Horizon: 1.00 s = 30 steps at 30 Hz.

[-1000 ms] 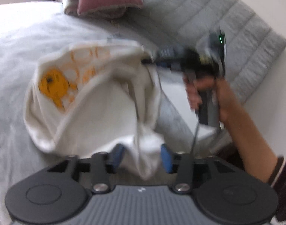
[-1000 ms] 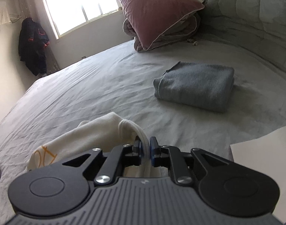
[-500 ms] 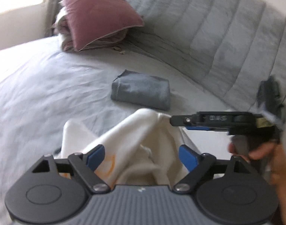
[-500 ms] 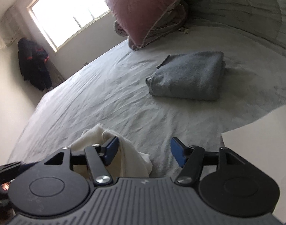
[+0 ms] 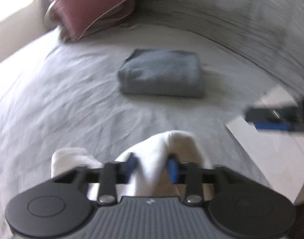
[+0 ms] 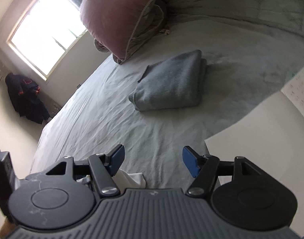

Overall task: Fold clothes
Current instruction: 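Lift the T-shirt with both grippers and shake it open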

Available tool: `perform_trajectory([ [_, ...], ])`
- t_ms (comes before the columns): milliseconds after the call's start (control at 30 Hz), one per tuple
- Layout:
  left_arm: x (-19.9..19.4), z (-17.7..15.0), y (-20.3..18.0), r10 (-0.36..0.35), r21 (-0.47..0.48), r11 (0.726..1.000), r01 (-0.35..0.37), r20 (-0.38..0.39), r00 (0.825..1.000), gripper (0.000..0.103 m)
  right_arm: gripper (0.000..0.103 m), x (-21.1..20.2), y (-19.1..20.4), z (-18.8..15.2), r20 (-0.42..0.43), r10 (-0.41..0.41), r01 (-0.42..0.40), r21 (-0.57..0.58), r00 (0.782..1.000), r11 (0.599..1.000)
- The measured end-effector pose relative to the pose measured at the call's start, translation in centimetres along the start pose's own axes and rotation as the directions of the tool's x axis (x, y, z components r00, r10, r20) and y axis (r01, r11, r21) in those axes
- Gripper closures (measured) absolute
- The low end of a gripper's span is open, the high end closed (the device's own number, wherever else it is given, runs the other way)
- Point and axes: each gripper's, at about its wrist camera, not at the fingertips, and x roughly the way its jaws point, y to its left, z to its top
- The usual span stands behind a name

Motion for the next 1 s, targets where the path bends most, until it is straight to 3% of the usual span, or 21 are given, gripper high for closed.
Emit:
perform_trajectory([
  [67, 0.0, 0.2, 1.2, 0.005, -0.09, 0.996, -0.004, 0.009, 1.0, 0.091, 0.034, 0.1, -0.3, 0.0, -0.017, 0.011, -0.011, 0.023, 1.0, 1.0],
  [200, -2.8, 0.0, 2.3, 0.053, -0.189, 0.981, -0.033, 0.101, 0.993, 0.093, 0.034, 0.2, -0.4, -0.2, -0.05, 0.035, -0.033, 0.039, 0.998, 0.999],
  [367, -7.0, 0.5, 2.2, 0.153, -0.258, 0.961, -0.099, 0.198, 0.968, 0.093, 0.034, 0.3, 0.8, -0.9, -0.076, 0.063, -0.063, 0.0, 0.995, 0.998],
  [433, -8.4, 0.8, 2.3, 0.197, -0.297, 0.946, -0.127, 0.216, 0.956, 0.093, 0.034, 0.3, 1.5, -1.4, -0.098, 0.111, -0.112, -0.003, 0.989, 0.994],
  [500, -9.4, 0.9, 2.8, 0.24, -0.339, 0.928, -0.156, 0.224, 0.944, 0.093, 0.034, 0.3, 2.2, -1.9, -0.124, 0.177, -0.178, 0.005, 0.976, 0.984],
  [633, -10.8, 1.0, 3.3, 0.292, -0.413, 0.892, -0.183, 0.217, 0.932, 0.093, 0.034, 0.5, 4.3, -3.4, -0.192, 0.349, -0.345, 0.056, 0.917, 0.937],
  [767, -11.8, 0.6, 3.2, 0.322, -0.452, 0.869, -0.199, 0.212, 0.923, 0.094, 0.034, 1.6, 6.6, -4.9, -0.242, 0.428, -0.419, 0.09, 0.871, 0.904],
  [867, -12.5, 0.2, 2.8, 0.341, -0.467, 0.859, -0.21, 0.214, 0.916, 0.094, 0.034, 2.8, 7.9, -6.0, -0.251, 0.451, -0.433, 0.128, 0.856, 0.892],
  [1000, -13.5, -0.7, 2.9, 0.366, -0.497, 0.84, -0.219, 0.219, 0.904, 0.094, 0.033, 4.5, 9.1, -6.8, -0.229, 0.454, -0.423, 0.173, 0.861, 0.89],
])
